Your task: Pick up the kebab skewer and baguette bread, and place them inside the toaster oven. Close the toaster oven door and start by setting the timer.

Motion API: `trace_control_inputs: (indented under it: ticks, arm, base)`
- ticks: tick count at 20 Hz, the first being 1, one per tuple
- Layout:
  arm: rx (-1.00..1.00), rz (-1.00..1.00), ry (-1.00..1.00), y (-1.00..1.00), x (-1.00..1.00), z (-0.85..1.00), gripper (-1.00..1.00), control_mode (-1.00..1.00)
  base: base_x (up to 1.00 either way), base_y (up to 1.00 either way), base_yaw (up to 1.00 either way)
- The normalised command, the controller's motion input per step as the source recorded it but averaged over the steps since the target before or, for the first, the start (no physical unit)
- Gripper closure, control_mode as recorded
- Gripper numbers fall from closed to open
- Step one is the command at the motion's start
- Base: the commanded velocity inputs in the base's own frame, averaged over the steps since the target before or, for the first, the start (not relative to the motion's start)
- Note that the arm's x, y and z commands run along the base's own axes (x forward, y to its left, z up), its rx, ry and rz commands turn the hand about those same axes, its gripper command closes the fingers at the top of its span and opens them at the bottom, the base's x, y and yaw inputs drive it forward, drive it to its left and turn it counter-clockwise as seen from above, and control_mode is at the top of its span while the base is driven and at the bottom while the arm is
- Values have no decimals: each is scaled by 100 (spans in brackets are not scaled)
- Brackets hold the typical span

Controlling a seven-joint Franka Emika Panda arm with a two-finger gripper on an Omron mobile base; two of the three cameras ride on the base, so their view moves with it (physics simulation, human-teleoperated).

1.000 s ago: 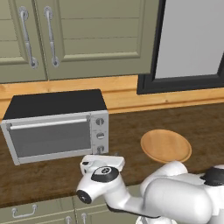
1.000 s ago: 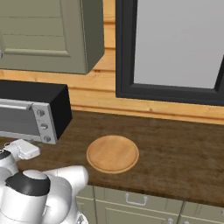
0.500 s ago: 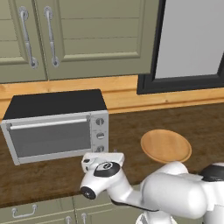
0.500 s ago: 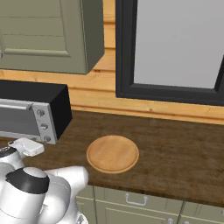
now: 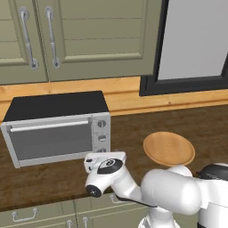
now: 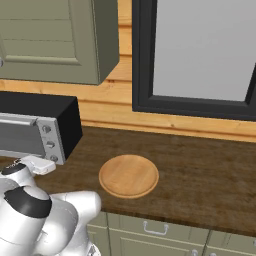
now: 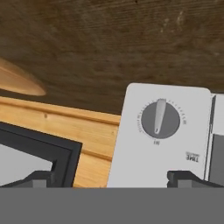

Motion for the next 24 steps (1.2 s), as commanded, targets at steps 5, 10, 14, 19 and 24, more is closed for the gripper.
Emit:
trace_control_inputs:
  ticks: [5,10,14,19,24]
  arm:
    - [0,2,0,0,6,-10,-100,-100]
    - [0,1,0,0,6,-3,-100,-100]
    - [0,0,0,0,4,-11,-100,-100]
    - [0,0,0,1,6,-14,-100,-100]
    - [0,0,0,6,11,-14,-100,-100]
  base:
    - [0,0,0]
    - [0,0,0]
    - [0,0,0]
    - [0,0,0]
    - [0,0,0]
